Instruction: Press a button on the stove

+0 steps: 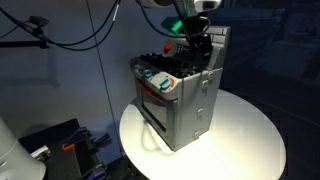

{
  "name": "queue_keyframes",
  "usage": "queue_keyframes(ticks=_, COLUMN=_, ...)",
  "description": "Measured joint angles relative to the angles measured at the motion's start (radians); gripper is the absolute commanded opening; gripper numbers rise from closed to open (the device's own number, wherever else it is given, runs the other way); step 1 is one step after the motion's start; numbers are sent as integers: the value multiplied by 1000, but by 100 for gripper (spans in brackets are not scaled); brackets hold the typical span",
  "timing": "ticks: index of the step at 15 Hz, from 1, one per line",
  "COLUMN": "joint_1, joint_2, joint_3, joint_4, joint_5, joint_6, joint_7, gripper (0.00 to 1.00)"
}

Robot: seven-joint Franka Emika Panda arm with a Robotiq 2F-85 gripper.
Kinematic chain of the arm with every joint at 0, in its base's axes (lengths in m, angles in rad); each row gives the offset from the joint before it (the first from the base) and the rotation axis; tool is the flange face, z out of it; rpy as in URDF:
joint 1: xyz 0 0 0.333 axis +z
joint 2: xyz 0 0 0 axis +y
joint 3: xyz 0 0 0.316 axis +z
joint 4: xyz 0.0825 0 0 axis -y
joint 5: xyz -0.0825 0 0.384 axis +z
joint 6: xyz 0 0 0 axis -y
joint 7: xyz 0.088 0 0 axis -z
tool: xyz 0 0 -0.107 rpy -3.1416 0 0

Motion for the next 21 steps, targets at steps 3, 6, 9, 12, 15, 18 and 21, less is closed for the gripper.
queue_keyframes(ticks=3, joint_1=-5, joint_2=-3, joint_3=-1, joint_4=0, joint_5=0, joint_6=-7, joint_7=0, gripper=100)
queue_keyframes(ticks=6, joint_1=-8, joint_2=-3, joint_3=-4, joint_4=0, joint_5=0, joint_6=-8, joint_7=1, gripper=100)
queue_keyframes(ticks=9, joint_1=-9, joint_2=-3, joint_3=-8, joint_4=0, joint_5=0, joint_6=-8, joint_7=1, gripper=100)
queue_keyframes(ticks=12, joint_1=-10, joint_2=-3, joint_3=-10, joint_4=0, joint_5=0, joint_6=-8, joint_7=1, gripper=100)
queue_keyframes(ticks=15, joint_1=-11, joint_2=-3, joint_3=-12, joint_4=0, joint_5=0, joint_6=-8, joint_7=2, gripper=100)
queue_keyframes(ticks=18, joint_1=-14, joint_2=-3, joint_3=-13, joint_4=0, joint_5=0, joint_6=-8, joint_7=2, gripper=100)
queue_keyframes(ticks=21, joint_1=-16, joint_2=-3, joint_3=-13, joint_4=0, joint_5=0, joint_6=-8, joint_7=2, gripper=100)
